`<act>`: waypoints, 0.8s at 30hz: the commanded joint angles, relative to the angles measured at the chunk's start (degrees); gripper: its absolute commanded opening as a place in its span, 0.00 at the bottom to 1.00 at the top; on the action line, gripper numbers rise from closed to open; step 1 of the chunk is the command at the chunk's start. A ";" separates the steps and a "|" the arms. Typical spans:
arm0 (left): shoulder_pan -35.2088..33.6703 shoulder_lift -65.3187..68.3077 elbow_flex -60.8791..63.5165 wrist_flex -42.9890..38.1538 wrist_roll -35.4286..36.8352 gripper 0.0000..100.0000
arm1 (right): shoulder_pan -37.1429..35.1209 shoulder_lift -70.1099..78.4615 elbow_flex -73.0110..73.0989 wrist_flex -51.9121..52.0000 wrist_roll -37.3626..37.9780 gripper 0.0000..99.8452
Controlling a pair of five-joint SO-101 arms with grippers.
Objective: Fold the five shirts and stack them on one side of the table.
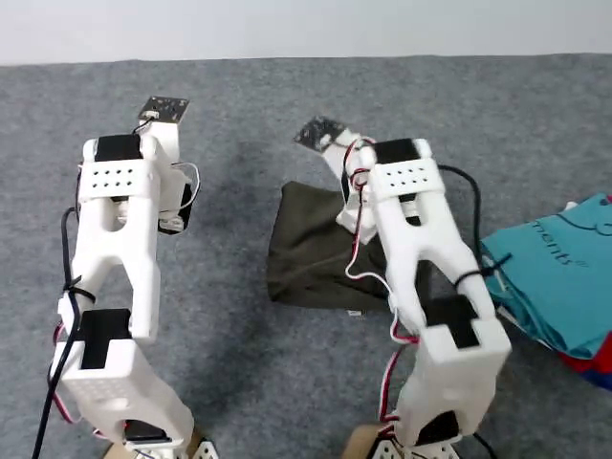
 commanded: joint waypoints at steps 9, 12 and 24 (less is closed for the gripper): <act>-3.87 -3.78 -0.40 0.70 0.26 0.00 | -2.24 -2.24 -2.90 21.67 -0.70 0.01; -3.69 -3.78 -0.48 0.70 0.26 0.00 | -1.98 -3.47 -2.55 24.66 -0.62 0.01; -4.57 -3.78 -6.46 4.84 0.35 0.00 | -0.04 -7.96 5.63 19.65 2.55 0.01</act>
